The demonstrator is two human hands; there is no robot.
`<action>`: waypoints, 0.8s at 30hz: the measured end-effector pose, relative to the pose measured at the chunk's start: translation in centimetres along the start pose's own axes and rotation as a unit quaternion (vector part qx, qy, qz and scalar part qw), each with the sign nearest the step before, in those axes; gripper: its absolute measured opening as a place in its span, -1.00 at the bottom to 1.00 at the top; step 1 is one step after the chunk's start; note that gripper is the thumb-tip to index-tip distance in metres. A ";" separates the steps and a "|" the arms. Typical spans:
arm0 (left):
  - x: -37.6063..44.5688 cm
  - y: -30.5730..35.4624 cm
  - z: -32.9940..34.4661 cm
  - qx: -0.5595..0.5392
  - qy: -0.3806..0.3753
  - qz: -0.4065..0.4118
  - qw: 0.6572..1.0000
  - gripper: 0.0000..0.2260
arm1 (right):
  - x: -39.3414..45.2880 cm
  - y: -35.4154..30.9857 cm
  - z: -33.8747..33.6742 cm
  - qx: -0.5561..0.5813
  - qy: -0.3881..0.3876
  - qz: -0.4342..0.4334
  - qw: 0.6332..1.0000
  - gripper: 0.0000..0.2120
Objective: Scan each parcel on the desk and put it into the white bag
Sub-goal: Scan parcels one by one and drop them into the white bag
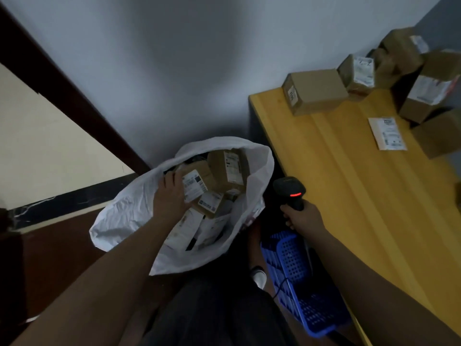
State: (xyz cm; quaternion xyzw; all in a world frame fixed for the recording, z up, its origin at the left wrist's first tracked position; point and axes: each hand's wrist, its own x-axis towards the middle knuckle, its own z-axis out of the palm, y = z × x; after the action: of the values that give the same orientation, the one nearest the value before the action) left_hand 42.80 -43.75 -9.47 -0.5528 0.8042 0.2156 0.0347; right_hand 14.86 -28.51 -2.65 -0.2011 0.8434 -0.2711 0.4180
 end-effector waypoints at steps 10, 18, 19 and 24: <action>3.9 1.9 1.9 -0.041 -0.136 0.082 0.987 -0.66 | 0.5 -0.8 0.8 0.003 0.028 0.028 0.999 -0.86; 5.1 8.8 -3.1 -0.095 -0.111 0.140 0.979 -0.78 | 0.1 -0.6 -1.9 0.047 0.083 0.042 0.995 -0.86; 5.6 10.2 -3.4 -0.094 -0.109 0.151 0.978 -0.78 | 0.1 -0.3 -2.6 0.054 0.090 0.050 0.993 -0.87; 6.8 18.7 -4.4 -0.090 -0.124 0.224 0.962 -0.80 | 0.0 1.6 -7.2 0.088 0.135 0.080 0.984 -0.88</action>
State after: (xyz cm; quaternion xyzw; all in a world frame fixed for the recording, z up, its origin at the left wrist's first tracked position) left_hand 24.06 -45.88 -1.72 -0.3281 0.8742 0.3564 0.0344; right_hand 8.81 -25.17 0.01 -0.0573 0.8783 -0.3344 0.3369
